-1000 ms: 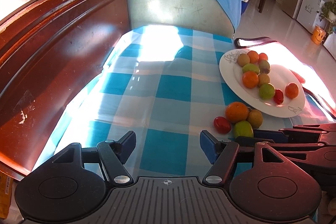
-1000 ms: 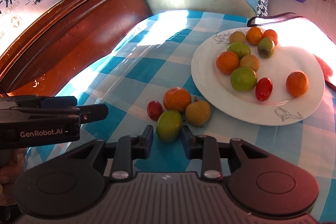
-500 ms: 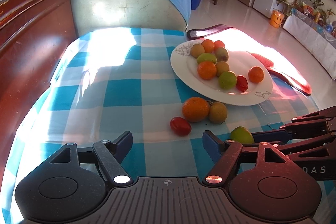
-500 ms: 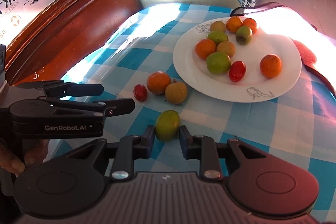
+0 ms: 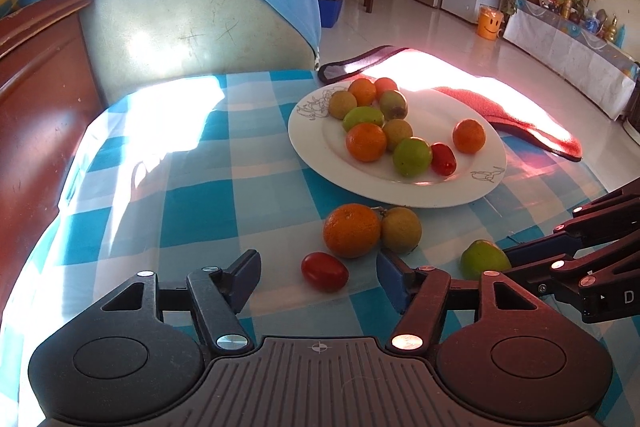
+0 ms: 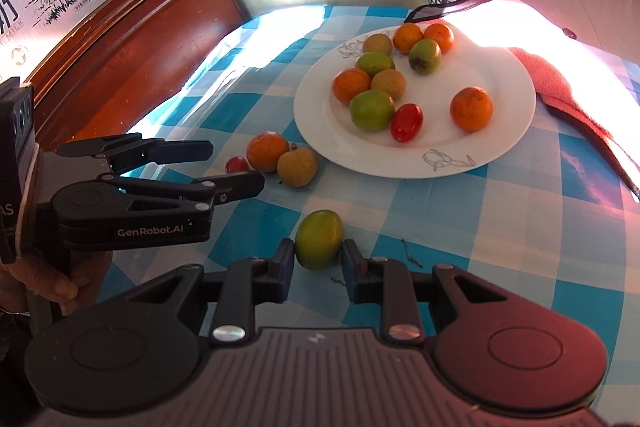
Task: Organize fruits
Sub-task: 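Grasp a green fruit with the right tool while the left tool approaches a red tomato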
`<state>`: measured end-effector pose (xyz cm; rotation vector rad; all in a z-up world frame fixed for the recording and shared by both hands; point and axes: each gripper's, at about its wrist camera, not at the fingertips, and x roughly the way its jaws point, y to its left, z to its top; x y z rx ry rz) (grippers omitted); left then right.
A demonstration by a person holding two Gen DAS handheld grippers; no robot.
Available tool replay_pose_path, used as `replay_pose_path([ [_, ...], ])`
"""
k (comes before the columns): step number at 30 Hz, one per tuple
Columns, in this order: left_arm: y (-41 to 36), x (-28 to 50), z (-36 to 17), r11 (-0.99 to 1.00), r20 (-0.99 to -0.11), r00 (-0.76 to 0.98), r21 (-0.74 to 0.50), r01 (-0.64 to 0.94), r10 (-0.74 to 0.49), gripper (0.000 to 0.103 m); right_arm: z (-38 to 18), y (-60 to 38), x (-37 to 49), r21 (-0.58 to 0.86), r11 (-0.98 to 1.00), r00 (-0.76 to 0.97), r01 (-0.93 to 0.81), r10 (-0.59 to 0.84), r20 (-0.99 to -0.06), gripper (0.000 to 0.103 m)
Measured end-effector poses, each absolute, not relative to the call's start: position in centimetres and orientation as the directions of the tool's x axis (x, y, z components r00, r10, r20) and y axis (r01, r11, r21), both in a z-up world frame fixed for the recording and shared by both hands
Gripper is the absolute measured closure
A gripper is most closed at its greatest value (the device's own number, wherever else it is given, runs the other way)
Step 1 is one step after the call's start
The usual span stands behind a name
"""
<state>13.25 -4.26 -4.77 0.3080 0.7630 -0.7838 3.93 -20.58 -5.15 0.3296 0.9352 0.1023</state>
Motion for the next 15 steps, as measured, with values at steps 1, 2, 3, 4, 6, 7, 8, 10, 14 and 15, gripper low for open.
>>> replay_pose_path([
  [1,-4.46,13.23,-4.94,0.674,-0.721,0.462,-0.009,0.739,-0.516,0.051,-5.17,-20.65,3.93,0.325,0.944,0.593,0.058,0.229,-0.772,0.077],
  [2,-4.62,13.22,-5.11,0.666,-0.725,0.46,0.003,0.746,-0.512,0.058,-5.19,-20.68,3.98,0.327,0.943,0.593,0.059,0.23,-0.772,0.077],
  [3,-4.69,13.16,-5.22,0.659,-0.725,0.461,0.012,0.752,-0.512,0.059,-5.2,-20.68,3.98,0.327,0.943,0.593,0.06,0.23,-0.771,0.077],
  [4,-4.7,13.14,-5.22,0.657,-0.722,0.464,0.016,0.753,-0.513,0.059,-5.21,-20.67,4.0,0.327,0.943,0.593,0.06,0.23,-0.772,0.077],
  [6,-4.69,13.17,-5.18,0.661,-0.722,0.464,0.012,0.75,-0.513,0.059,-5.21,-20.67,4.01,0.328,0.943,0.592,0.06,0.231,-0.772,0.077],
  [7,-4.69,13.16,-5.18,0.66,-0.722,0.464,0.013,0.751,-0.513,0.059,-5.2,-20.67,4.01,0.328,0.943,0.592,0.06,0.231,-0.772,0.077],
  [8,-4.69,13.09,-5.17,0.658,-0.722,0.464,0.016,0.753,-0.513,0.06,-5.2,-20.67,4.02,0.327,0.943,0.592,0.059,0.231,-0.772,0.077],
  [10,-4.71,13.05,-5.19,0.655,-0.723,0.462,0.016,0.756,-0.514,0.061,-5.19,-20.67,4.01,0.328,0.943,0.592,0.06,0.231,-0.772,0.077],
  [14,-4.74,13.08,-5.14,0.649,-0.723,0.445,-0.006,0.761,-0.528,0.072,-5.18,-20.59,4.08,0.329,0.942,0.593,0.063,0.229,-0.772,0.077],
  [15,-4.77,13.03,-5.14,0.647,-0.723,0.444,-0.005,0.763,-0.53,0.075,-5.18,-20.58,4.08,0.329,0.942,0.593,0.064,0.229,-0.772,0.077],
])
